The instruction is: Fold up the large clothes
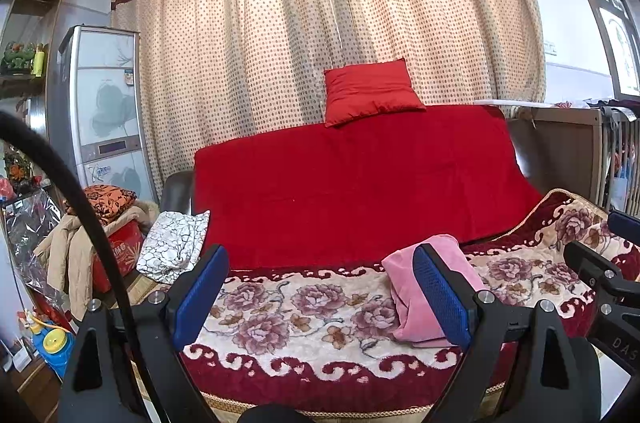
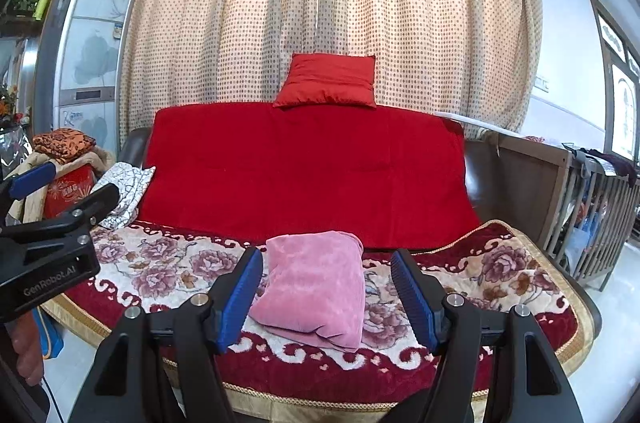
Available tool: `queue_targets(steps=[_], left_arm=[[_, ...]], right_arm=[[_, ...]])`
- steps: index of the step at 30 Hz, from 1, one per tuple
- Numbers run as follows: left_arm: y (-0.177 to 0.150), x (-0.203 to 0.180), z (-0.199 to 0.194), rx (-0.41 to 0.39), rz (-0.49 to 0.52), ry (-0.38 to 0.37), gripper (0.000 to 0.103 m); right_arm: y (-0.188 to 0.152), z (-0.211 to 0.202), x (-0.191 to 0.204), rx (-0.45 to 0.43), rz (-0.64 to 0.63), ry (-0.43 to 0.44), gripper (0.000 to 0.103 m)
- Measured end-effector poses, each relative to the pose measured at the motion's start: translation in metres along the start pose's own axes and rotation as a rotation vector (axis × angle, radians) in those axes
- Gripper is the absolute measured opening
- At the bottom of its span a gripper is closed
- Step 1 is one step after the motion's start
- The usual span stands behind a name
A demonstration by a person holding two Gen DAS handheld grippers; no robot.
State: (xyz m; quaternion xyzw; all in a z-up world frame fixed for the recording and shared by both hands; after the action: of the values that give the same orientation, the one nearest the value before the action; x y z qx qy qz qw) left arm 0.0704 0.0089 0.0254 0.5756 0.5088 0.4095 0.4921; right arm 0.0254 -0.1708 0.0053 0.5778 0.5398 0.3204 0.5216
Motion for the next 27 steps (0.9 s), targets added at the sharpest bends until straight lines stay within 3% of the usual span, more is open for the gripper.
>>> queue_targets(steps=[27], left_arm=[[0.002, 0.005, -0.006, -0.007, -0.014, -0.004, 0.093]], right_arm=[[0.007, -0.011, 0.006, -0.015, -0.007, -0.046, 0.071]])
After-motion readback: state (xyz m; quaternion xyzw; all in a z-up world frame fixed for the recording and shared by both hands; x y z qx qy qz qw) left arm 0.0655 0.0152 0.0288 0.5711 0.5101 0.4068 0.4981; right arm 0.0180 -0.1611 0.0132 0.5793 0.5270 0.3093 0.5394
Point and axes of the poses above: each gripper's, at about its wrist camera, not at the fingertips, and z roughly the way its jaws point, x to its left, y to its top, the point moved 3 cm from there along z, roughly the way its jaws point, and after that the axes turned 12 degrees about -z, right-handed, at the moved point
